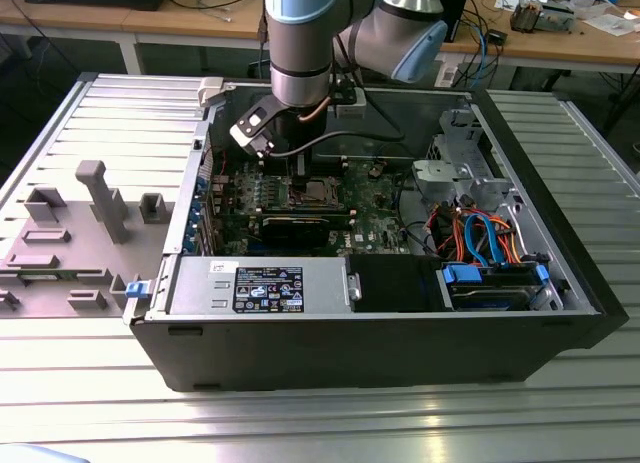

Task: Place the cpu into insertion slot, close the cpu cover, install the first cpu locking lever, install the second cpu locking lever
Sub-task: 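Close the cpu cover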

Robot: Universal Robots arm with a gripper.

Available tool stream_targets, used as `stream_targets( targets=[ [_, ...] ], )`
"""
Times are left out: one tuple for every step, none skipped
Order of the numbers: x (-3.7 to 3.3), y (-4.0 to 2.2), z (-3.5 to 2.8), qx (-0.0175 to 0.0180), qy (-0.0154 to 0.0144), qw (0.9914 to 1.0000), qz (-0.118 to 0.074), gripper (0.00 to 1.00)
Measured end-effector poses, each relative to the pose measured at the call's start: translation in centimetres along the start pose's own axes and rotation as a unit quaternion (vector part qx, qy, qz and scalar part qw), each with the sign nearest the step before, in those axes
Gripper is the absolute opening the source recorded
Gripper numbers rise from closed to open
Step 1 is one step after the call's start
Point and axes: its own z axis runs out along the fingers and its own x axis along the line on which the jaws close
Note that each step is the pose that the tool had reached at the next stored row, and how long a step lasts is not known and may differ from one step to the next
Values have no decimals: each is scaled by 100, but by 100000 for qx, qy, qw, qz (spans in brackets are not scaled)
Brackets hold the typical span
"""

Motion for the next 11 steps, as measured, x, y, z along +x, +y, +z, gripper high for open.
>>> stream_targets(
  targets=[
    [0, 0, -1, -3, 5, 100000, -2, 11],
    [1, 1, -7, -15, 22, 100000, 2, 11],
    [1, 1, -18, -14, 17, 100000, -1, 11],
    [1, 1, -29, -6, 7, 100000, -1, 11],
    [1, 2, -41, -5, 4, 100000, 0, 11],
    [1, 30, -44, 31, 2, 100000, 6, 11],
    [0, 62, -43, 82, 1, 100000, 2, 11],
    [-1, 96, -43, 132, 0, 100000, 7, 11],
    [-2, 147, -41, 197, 3, 100000, 7, 11],
    [-3, 179, -41, 236, 1, 100000, 1, 11],
    [-4, 209, -40, 282, 2, 100000, 8, 11]
  ],
)
